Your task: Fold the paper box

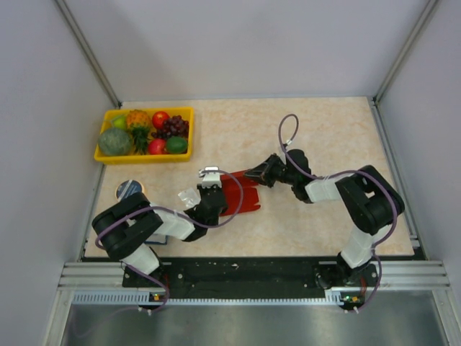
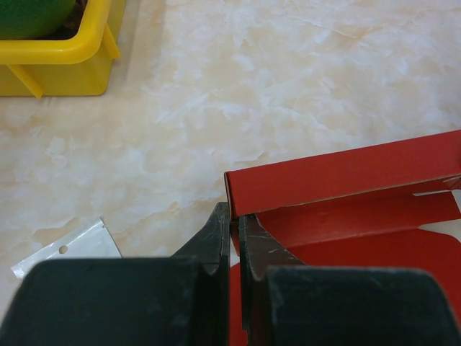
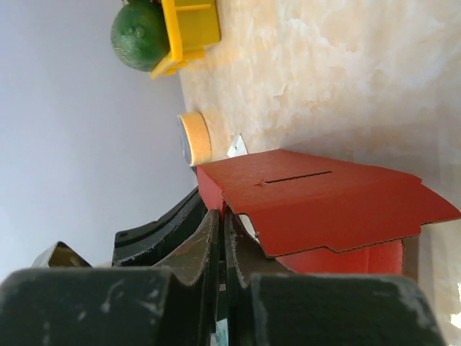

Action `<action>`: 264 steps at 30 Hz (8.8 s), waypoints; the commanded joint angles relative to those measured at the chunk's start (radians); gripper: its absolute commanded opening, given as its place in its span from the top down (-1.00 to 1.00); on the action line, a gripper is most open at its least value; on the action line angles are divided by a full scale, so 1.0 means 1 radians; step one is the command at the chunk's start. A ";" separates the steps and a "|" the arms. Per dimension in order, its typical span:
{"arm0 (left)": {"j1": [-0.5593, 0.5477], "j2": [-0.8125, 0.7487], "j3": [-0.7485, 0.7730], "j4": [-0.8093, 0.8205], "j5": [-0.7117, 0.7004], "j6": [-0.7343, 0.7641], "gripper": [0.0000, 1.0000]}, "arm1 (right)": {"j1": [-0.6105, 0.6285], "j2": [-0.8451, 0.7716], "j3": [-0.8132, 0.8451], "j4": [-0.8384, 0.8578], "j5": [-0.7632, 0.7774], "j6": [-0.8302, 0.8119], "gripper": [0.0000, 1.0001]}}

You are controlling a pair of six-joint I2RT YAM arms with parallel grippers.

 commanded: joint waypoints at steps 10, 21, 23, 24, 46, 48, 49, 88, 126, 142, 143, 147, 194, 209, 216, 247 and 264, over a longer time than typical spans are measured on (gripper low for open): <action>-0.012 -0.058 0.047 -0.190 0.013 -0.089 1.00 | -0.024 0.055 -0.054 0.323 -0.099 -0.002 0.06; -0.012 -0.131 0.051 -0.290 0.045 -0.141 1.00 | -0.090 -0.487 -0.241 -0.401 -0.084 -0.667 -0.13; -0.012 -0.147 0.056 -0.302 0.050 -0.145 1.00 | -0.083 -0.484 -0.229 -0.406 -0.075 -0.676 0.16; -0.012 -0.149 0.056 -0.302 0.050 -0.147 1.00 | -0.064 -0.475 -0.218 -0.404 -0.067 -0.682 0.27; -0.013 -0.146 0.105 -0.411 0.024 -0.228 1.00 | 0.027 -0.081 -0.219 0.100 0.279 -0.391 0.35; -0.013 -0.152 0.116 -0.449 0.013 -0.247 1.00 | 0.027 -0.067 -0.241 0.147 0.290 -0.370 0.40; -0.013 -0.157 0.119 -0.460 0.015 -0.265 1.00 | 0.029 -0.061 -0.244 0.154 0.292 -0.365 0.41; -0.118 -0.077 0.168 -0.442 -0.079 -0.211 1.00 | 0.182 -0.138 -0.342 0.403 0.442 -0.290 0.65; -0.116 -0.088 0.234 -0.603 -0.089 -0.317 1.00 | 0.203 -0.256 -0.298 -0.022 0.531 -0.518 0.41; -0.116 -0.094 0.248 -0.634 -0.066 -0.356 1.00 | 0.164 -0.185 -0.317 0.047 0.582 -0.412 0.27; -0.116 -0.094 0.251 -0.635 -0.065 -0.357 1.00 | 0.162 -0.182 -0.319 0.059 0.574 -0.406 0.27; -0.116 -0.082 0.262 -0.655 -0.060 -0.374 1.00 | 0.159 -0.165 -0.337 0.110 0.566 -0.336 0.28; -0.185 0.003 0.417 -0.872 -0.159 -0.527 1.00 | 0.360 -0.282 -0.212 -0.090 0.905 -0.572 1.00; -0.185 -0.042 0.300 -0.680 -0.060 -0.524 1.00 | 0.372 -0.119 -0.121 0.027 0.645 -0.687 0.84; -0.185 -0.052 0.285 -0.675 -0.051 -0.532 1.00 | 0.316 -0.049 -0.169 0.148 0.528 -0.517 0.85; -0.167 -0.141 0.035 -0.144 -0.028 0.068 1.00 | 0.042 -0.636 0.191 -1.163 0.366 -1.248 0.02; -0.164 -0.120 -0.004 -0.075 -0.014 0.076 1.00 | 0.168 -0.365 0.233 -1.065 0.368 -1.451 0.13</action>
